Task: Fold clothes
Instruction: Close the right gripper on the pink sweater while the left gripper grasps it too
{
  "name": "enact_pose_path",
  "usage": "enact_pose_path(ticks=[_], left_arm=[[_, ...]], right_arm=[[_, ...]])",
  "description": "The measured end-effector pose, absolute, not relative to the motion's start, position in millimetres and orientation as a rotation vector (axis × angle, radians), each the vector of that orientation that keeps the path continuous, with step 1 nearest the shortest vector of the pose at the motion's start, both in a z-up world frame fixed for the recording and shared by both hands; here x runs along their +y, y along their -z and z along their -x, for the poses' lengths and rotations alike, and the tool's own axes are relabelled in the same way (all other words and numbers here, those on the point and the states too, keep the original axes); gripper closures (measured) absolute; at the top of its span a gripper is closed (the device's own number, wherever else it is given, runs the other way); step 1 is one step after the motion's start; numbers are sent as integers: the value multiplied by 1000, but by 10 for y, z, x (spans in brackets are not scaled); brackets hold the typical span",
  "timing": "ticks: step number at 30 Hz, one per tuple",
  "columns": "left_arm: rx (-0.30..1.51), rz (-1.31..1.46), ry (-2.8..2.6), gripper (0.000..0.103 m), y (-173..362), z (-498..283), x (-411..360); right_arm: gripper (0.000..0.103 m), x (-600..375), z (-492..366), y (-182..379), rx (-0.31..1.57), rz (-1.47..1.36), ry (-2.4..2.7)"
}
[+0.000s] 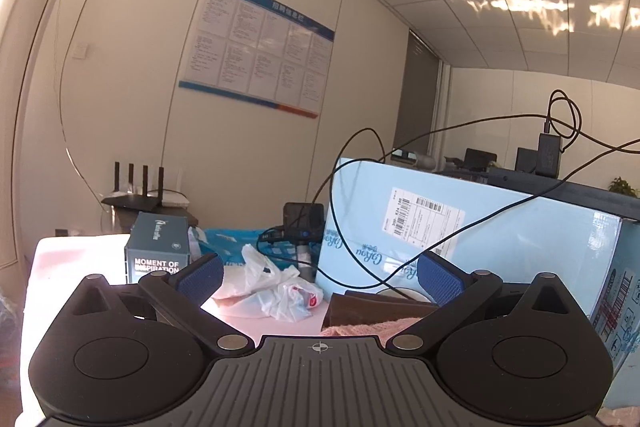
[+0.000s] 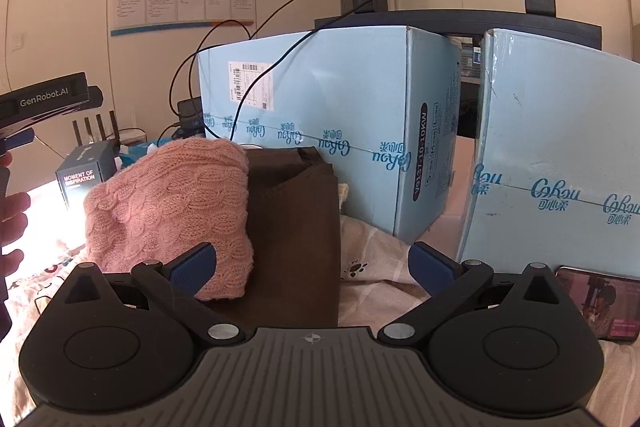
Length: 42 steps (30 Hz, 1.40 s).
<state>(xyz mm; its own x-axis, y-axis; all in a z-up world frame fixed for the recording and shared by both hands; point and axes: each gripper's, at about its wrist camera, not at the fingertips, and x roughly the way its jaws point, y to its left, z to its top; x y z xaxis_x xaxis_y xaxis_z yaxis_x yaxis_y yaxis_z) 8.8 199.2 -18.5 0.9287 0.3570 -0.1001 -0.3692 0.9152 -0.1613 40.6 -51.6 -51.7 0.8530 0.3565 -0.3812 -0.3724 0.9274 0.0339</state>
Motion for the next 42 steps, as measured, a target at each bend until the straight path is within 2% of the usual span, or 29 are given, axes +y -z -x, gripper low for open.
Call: enact_pose_path(ticks=[6,11,15,19,28,33,36,37,39,42], left_arm=[[46,256,-346,0,545,-125,2303],[61,381,-298,0,806,-132,2620],[40,623,-219,0,1019,-63,2999],[52,845,-44,0,1160,-52,3199],[426,677,-70,0,1319,-517,2756],[481,845,-35,0,1594,-683,2748],[456,839,-48,0,1582,-625,2731],[446,834,-54,0,1566,-605,2715],[417,827,-73,5,1538,-559,2685],[377,818,-105,16,1509,-501,2662]], right_arm=[[0,-208,-499,569,383,72,-467],[0,-179,-648,587,340,-53,-481],[0,-271,-874,597,318,-179,-498],[0,-354,-1136,728,373,-364,-597],[0,-120,-1550,1192,506,-462,-725],[1,67,-1483,1263,509,-420,-723],[8,178,-1376,1262,507,-389,-735],[14,217,-1330,1247,497,-367,-724],[36,243,-1274,1254,481,-351,-699],[49,212,-1210,1253,461,-377,-708]])
